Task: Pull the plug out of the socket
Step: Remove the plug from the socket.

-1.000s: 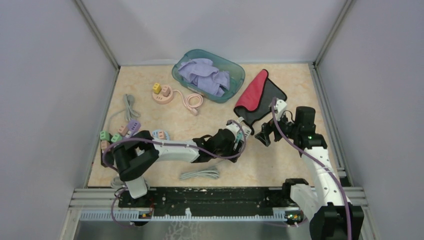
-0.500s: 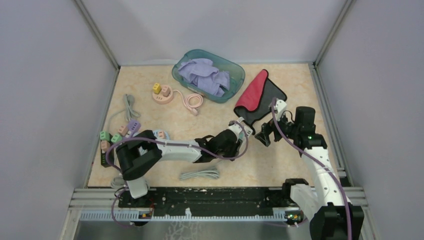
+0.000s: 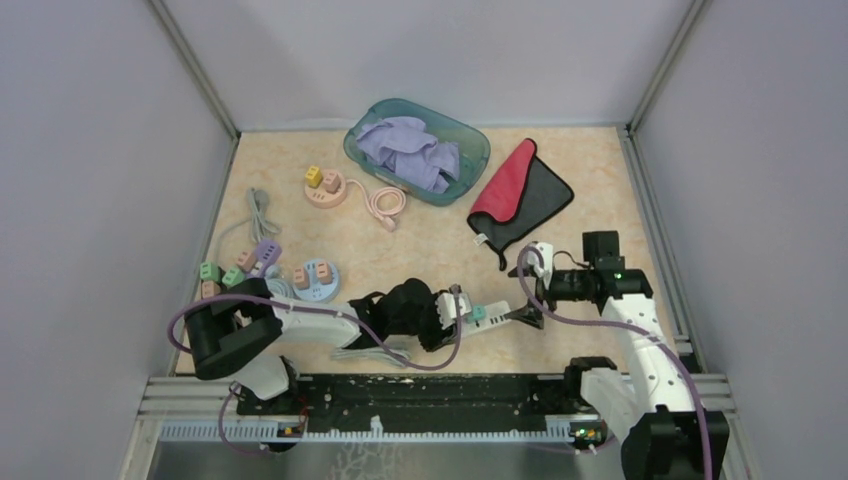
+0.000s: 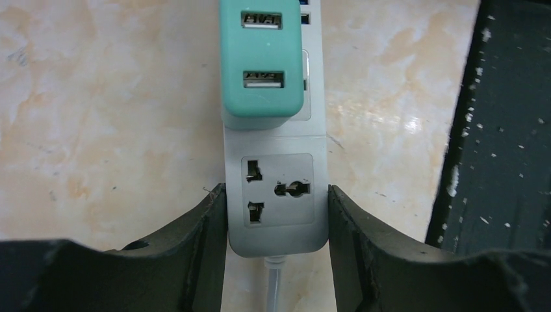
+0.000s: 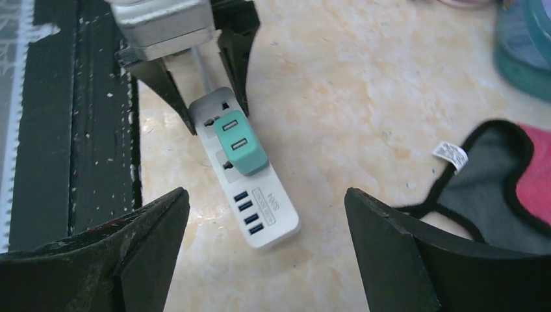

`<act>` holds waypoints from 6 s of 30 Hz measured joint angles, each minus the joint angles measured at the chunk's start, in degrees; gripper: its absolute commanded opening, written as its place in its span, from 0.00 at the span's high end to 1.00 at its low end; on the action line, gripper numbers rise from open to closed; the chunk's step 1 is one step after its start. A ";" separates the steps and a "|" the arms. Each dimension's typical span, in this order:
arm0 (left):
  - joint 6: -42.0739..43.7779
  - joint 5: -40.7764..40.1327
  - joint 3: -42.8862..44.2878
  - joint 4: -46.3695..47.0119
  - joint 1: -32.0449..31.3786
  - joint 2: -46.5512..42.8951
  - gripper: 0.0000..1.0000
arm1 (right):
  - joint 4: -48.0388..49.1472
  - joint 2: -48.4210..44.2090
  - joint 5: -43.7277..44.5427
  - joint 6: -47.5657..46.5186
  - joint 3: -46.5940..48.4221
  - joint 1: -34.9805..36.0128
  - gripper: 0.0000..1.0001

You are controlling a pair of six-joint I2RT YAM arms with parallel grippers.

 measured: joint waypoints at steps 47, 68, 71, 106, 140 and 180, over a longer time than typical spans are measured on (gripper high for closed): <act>0.55 13.42 3.43 6.19 -1.09 7.08 0.99 | 5.20 5.68 7.52 -13.90 -9.01 19.10 0.96; -0.94 14.03 3.45 6.71 -0.87 7.74 0.99 | 7.63 8.13 12.22 -3.13 -6.54 22.71 1.00; -1.09 14.03 3.39 6.93 -0.83 7.74 0.99 | 7.65 8.09 12.17 -2.89 -6.54 22.34 1.00; -3.17 15.72 3.10 10.84 0.07 9.29 0.99 | 6.69 8.02 9.16 -3.23 -6.10 20.61 1.00; -4.20 13.60 2.16 12.15 0.48 8.98 0.99 | 6.08 8.81 6.16 -7.30 -4.85 20.98 1.00; -12.07 -7.45 -2.54 5.53 0.96 0.57 1.00 | 12.55 5.20 13.35 18.47 0.20 6.60 1.00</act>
